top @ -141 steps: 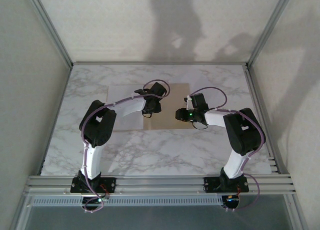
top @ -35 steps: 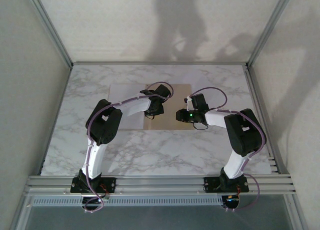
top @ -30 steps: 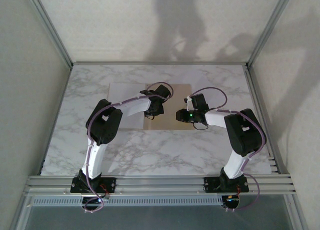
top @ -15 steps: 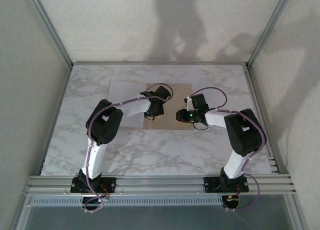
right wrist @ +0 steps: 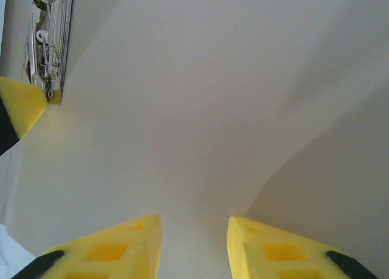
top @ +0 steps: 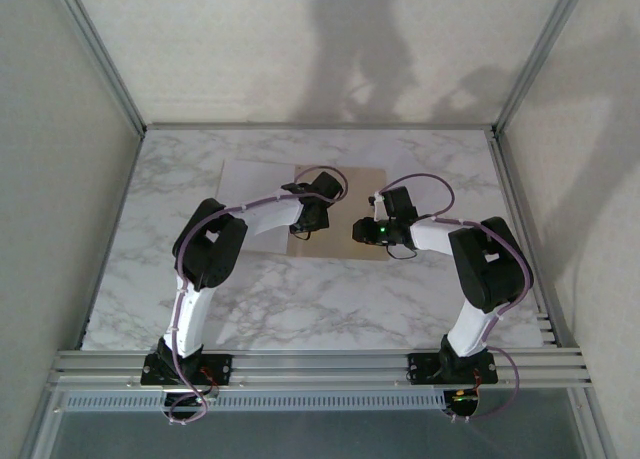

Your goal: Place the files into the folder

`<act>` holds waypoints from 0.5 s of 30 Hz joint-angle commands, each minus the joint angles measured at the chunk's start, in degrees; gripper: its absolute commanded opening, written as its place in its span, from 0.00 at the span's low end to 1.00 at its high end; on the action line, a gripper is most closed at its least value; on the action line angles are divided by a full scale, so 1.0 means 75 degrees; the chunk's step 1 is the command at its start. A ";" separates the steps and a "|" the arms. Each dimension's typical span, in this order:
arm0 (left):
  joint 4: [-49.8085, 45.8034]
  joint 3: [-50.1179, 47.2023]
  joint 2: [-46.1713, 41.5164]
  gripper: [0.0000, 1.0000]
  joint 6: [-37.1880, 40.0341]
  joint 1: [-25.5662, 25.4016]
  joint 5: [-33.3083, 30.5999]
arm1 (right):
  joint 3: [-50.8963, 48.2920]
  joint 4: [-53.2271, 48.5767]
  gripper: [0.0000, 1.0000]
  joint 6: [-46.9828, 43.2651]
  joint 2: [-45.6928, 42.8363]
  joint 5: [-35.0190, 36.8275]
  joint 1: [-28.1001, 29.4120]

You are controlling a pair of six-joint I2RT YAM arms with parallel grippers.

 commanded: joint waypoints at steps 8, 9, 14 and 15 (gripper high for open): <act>-0.0716 0.0240 -0.0411 0.03 -0.0053 -0.0104 0.0220 | 0.0026 -0.0841 0.36 -0.0114 0.0227 -0.0067 0.0026; -0.0792 0.0270 -0.0433 0.03 -0.0025 -0.0058 0.0193 | 0.0023 -0.0842 0.36 -0.0125 0.0228 -0.0074 0.0019; -0.1145 0.0463 -0.0480 0.03 0.0133 0.0169 -0.0028 | 0.0026 -0.0873 0.36 -0.0139 0.0227 -0.0058 0.0024; -0.1203 0.0533 -0.0474 0.03 0.0179 0.0211 -0.0042 | 0.0029 -0.0876 0.36 -0.0145 0.0226 -0.0052 0.0015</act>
